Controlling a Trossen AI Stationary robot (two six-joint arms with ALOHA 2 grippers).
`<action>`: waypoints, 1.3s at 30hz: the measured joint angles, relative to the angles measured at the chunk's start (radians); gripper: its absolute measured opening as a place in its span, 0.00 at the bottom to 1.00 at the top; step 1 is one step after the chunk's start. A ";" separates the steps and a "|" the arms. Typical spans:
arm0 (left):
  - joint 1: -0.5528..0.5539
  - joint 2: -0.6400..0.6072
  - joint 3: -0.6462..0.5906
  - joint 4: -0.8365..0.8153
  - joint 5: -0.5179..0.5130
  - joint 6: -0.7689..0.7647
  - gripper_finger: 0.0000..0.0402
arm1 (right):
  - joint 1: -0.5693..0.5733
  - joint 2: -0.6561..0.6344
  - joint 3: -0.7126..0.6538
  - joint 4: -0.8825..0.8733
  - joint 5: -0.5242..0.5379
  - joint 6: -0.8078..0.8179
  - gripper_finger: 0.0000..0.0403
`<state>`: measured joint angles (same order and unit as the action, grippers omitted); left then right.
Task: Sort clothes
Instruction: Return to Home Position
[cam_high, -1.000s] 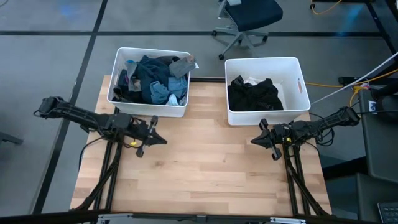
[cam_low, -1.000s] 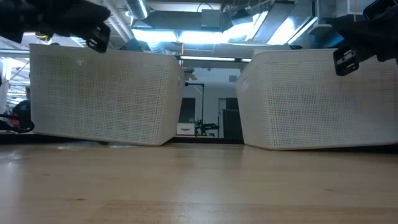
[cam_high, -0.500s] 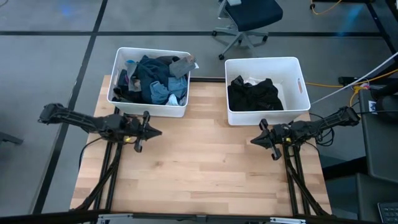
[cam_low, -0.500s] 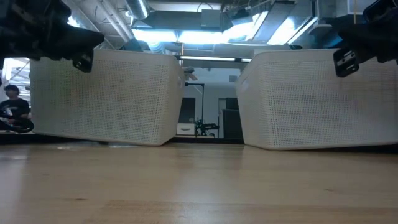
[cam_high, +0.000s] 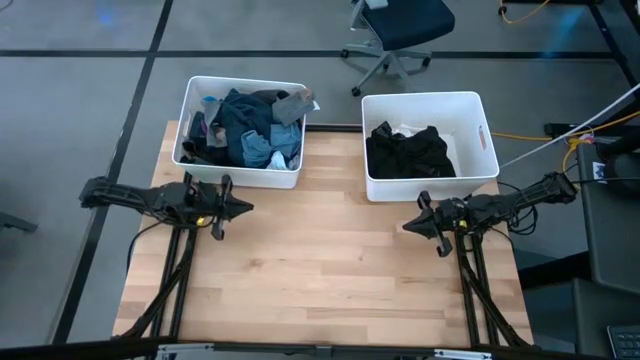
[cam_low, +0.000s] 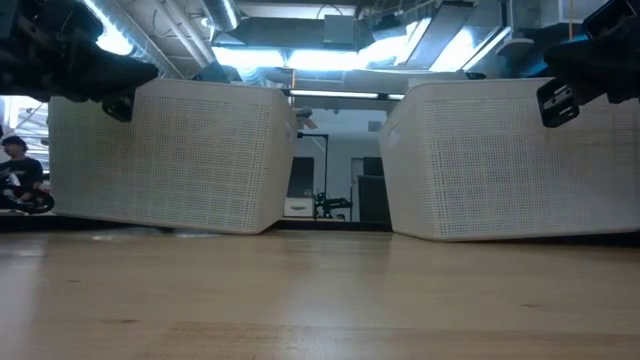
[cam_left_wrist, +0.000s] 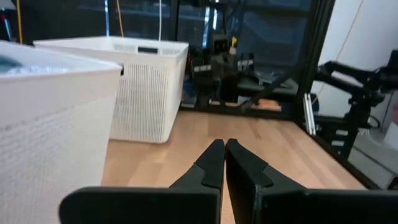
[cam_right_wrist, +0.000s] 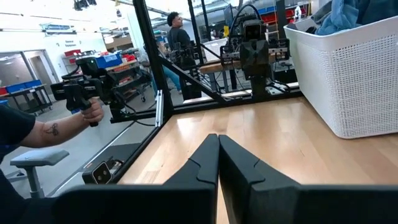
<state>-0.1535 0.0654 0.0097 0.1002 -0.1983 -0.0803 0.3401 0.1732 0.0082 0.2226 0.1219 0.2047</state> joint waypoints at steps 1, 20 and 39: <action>0.000 -0.024 0.000 -0.031 0.000 0.002 0.01 | 0.000 -0.014 0.000 -0.010 0.000 0.000 0.03; 0.000 -0.051 0.000 -0.061 0.007 0.002 0.01 | 0.000 -0.132 0.001 -0.173 0.112 -0.048 0.03; 0.000 -0.050 0.000 -0.062 0.007 0.002 0.01 | 0.000 -0.133 0.001 -0.171 0.110 -0.053 0.03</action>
